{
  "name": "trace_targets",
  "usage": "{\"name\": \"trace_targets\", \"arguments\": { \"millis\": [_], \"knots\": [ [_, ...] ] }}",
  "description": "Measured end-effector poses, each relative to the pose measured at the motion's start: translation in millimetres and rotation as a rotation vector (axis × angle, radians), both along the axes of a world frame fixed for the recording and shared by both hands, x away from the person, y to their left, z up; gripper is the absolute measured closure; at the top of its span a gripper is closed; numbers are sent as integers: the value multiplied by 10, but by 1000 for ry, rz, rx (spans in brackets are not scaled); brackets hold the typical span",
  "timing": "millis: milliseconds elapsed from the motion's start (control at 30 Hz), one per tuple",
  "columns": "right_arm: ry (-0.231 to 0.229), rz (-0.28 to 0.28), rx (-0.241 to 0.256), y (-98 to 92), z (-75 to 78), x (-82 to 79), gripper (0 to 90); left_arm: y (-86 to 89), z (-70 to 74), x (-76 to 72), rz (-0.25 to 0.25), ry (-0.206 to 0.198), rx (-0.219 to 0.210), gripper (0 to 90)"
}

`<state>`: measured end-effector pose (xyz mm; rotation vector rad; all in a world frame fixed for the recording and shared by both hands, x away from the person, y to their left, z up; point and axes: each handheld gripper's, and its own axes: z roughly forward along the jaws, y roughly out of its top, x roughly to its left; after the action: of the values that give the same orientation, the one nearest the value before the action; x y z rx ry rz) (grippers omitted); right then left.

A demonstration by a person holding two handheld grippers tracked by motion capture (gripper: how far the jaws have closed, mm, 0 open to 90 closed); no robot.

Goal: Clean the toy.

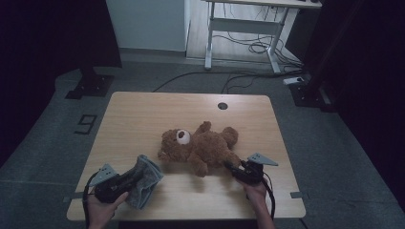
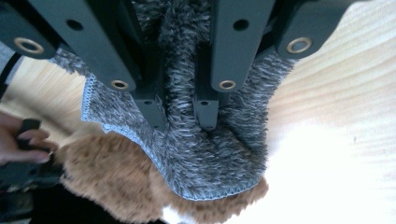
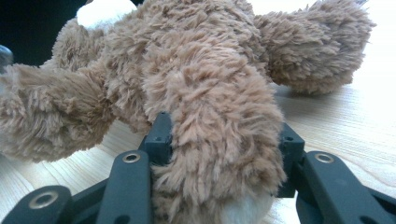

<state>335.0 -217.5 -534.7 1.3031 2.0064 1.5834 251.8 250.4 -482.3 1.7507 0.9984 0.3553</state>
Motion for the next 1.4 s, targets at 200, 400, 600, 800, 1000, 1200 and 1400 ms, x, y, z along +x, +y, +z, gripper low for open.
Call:
{"name": "trace_targets", "arguments": {
  "millis": [200,400,600,800,1000,1200,1400],
  "knots": [
    [2,-1,1,1,-1,-3,540,-111,186,45,-26,-52,-28,776],
    [1,-5,0,8,-4,-13,540,-422,252,266,-73,-72,-60,778],
    [4,-2,5,4,-10,-5,541,-929,309,513,-116,-100,-24,779],
    [3,-2,2,4,-6,-7,541,-1357,214,767,-118,-69,70,780],
    [1,1,0,-5,-5,-3,554,-1447,-1,832,-66,-57,152,783],
    [2,-3,-3,-10,-6,-1,562,-1325,-51,798,-38,-66,154,783],
    [6,3,1,-28,-12,12,564,-1039,-5,715,12,-74,165,783]
  ]
}}
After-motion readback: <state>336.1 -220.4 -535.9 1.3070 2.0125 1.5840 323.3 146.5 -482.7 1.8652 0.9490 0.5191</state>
